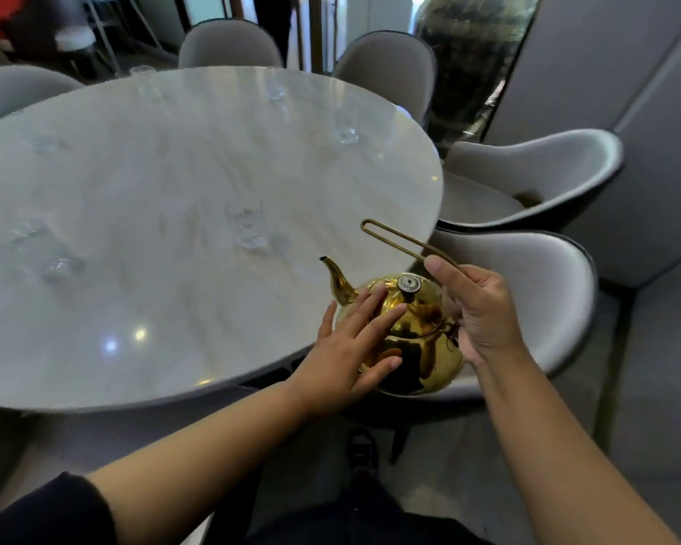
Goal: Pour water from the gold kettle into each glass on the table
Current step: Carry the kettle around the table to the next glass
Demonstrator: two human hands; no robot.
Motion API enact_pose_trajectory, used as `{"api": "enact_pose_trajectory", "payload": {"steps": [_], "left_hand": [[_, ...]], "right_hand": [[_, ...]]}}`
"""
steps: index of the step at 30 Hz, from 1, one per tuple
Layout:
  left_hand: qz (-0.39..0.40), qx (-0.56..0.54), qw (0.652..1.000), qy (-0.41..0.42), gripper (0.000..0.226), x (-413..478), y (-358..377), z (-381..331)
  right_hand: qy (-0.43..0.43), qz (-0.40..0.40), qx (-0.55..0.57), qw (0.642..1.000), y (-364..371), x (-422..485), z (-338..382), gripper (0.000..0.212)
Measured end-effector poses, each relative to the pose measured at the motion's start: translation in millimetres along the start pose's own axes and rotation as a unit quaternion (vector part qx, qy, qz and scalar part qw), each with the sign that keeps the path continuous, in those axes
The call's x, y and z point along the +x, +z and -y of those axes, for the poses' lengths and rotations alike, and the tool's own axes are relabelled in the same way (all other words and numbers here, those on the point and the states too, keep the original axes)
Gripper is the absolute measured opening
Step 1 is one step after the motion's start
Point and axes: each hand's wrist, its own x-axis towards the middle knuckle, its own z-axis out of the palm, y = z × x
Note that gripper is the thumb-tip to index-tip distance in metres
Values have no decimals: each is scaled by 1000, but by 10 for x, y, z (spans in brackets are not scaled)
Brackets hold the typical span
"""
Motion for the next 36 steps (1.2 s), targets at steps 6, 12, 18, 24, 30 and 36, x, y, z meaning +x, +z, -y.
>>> {"api": "enact_pose_trajectory", "payload": {"steps": [6, 12, 18, 24, 30, 36], "left_hand": [[43, -7, 993, 107, 60, -341, 232, -537], [106, -23, 976, 189, 62, -349, 615, -1150], [143, -60, 957, 244, 60, -2, 1092, -1770], [151, -102, 952, 245, 59, 510, 1662, -2423], [162, -101, 952, 241, 59, 1165, 2121, -2905], [183, -71, 949, 246, 63, 2003, 2414, -3129]], "right_hand": [[-7, -121, 8, 993, -405, -921, 125, 45], [-28, -212, -8, 977, -998, -1605, 238, 51], [-37, -289, -24, 956, -1776, -1890, 353, 47], [-44, -287, -50, 956, -2710, -1855, 567, 46], [-52, -291, -59, 953, -3558, -1566, 770, 48], [-58, -329, -54, 941, -4228, -1014, 902, 56]]}}
